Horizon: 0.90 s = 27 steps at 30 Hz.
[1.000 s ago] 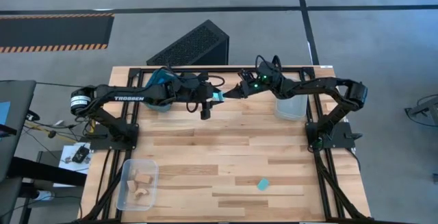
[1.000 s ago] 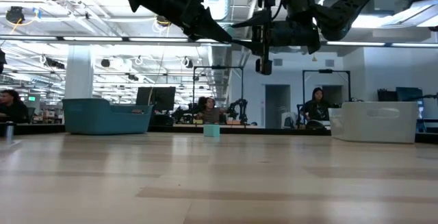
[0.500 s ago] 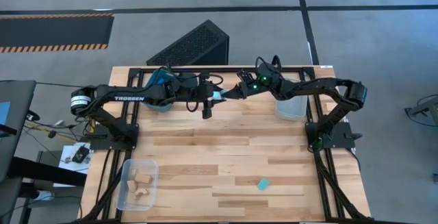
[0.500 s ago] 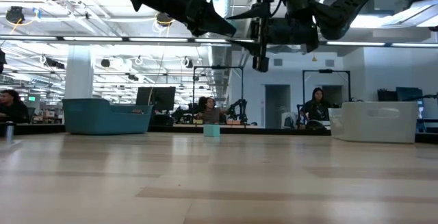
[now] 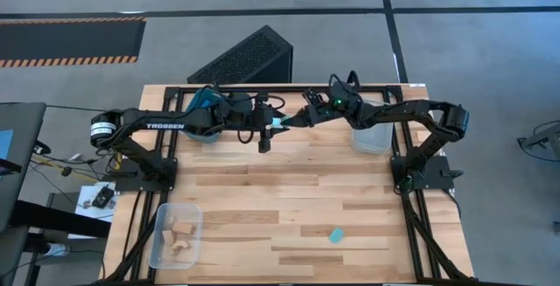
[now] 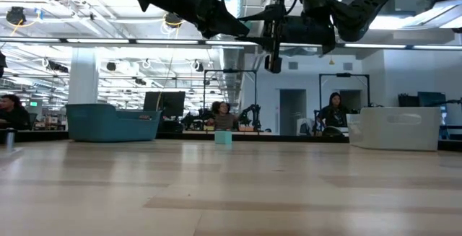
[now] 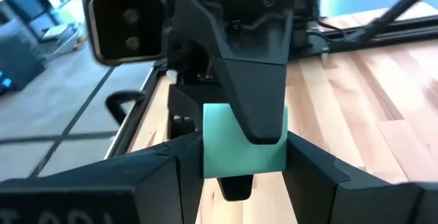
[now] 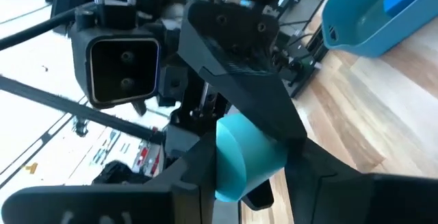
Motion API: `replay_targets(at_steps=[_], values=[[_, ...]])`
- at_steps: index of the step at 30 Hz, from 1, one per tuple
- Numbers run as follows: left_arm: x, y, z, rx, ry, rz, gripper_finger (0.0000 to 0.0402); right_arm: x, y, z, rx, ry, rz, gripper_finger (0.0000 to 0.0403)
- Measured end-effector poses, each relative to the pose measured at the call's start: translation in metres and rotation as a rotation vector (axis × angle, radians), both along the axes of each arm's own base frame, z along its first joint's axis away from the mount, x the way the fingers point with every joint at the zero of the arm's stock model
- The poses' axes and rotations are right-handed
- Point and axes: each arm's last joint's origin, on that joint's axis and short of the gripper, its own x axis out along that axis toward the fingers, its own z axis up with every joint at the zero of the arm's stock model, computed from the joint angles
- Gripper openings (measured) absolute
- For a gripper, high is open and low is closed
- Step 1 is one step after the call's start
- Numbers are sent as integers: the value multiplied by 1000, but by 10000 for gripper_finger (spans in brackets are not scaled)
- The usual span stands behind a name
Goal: Sort & place blocks by color
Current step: Put the middle light blue block into the gray bin
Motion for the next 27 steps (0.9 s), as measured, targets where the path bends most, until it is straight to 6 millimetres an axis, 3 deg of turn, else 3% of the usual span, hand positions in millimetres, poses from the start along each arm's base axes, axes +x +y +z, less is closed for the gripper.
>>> replay_targets(at_steps=[8, 15, 22, 27], values=[[-4, 3, -3, -84, 45, 175, 152, -7, -8, 3, -13, 51, -104, 131], [-13, 13, -12, -118, 140, 239, 191, -36, 1, 15, -134, 252, -209, 124], [-23, 49, -19, -263, 140, 252, 223, -79, 7, 39, -244, 391, -362, 83], [-22, 71, -33, -313, 136, 224, 226, -103, 13, 42, -271, 527, -447, 48]])
